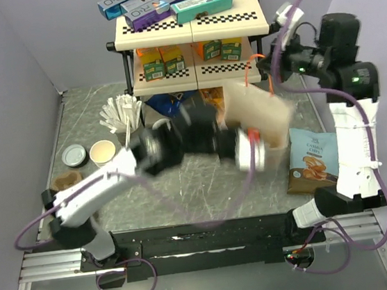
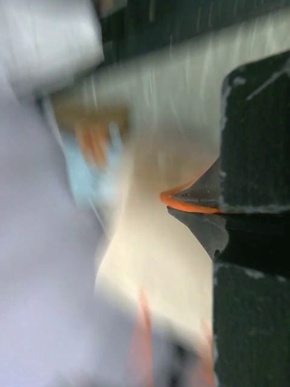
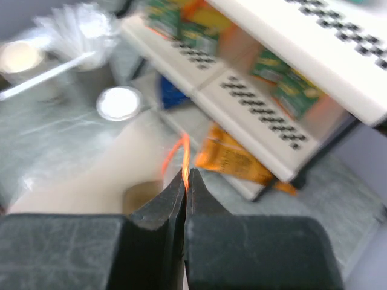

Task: Pack the takeout coffee

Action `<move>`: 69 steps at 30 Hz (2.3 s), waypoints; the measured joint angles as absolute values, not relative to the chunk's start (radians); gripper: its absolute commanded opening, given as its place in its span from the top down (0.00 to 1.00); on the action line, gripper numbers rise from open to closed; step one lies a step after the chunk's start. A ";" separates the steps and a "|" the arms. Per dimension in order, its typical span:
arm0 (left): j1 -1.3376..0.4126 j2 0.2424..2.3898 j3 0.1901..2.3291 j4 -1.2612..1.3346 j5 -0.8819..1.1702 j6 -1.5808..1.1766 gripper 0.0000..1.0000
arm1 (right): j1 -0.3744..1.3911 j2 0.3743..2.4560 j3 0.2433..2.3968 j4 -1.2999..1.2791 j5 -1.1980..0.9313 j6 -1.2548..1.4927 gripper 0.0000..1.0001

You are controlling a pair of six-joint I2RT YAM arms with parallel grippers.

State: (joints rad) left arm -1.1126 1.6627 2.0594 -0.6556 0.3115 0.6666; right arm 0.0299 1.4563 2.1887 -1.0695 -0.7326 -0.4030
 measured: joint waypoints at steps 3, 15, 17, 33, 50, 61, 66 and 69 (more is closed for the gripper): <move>-1.253 1.567 1.878 -0.626 0.326 0.673 0.99 | 0.076 1.412 2.046 -0.964 -0.590 -0.364 1.00; -0.928 1.644 1.899 -0.516 0.334 0.545 0.99 | 0.186 1.295 1.855 -0.934 -0.598 -0.362 1.00; -1.085 1.576 1.785 -0.509 0.365 0.546 0.99 | 0.160 1.306 1.884 -0.923 -0.640 -0.344 1.00; -1.079 1.549 1.761 -0.482 0.403 0.525 0.89 | 0.159 1.244 1.663 -0.862 -0.647 -0.338 1.00; -1.079 1.599 1.718 -0.474 0.385 0.493 0.20 | 0.159 1.263 1.576 -0.839 -0.631 -0.356 0.79; -1.046 1.578 1.732 -0.503 0.424 0.477 0.01 | 0.148 1.311 1.592 -0.929 -0.592 -0.493 0.35; -0.987 1.495 1.698 -0.523 0.456 0.485 0.01 | 0.110 1.353 1.597 -0.994 -0.575 -0.581 0.32; -0.957 1.444 1.666 -0.531 0.454 0.485 0.01 | 0.091 1.385 1.612 -1.030 -0.575 -0.628 0.34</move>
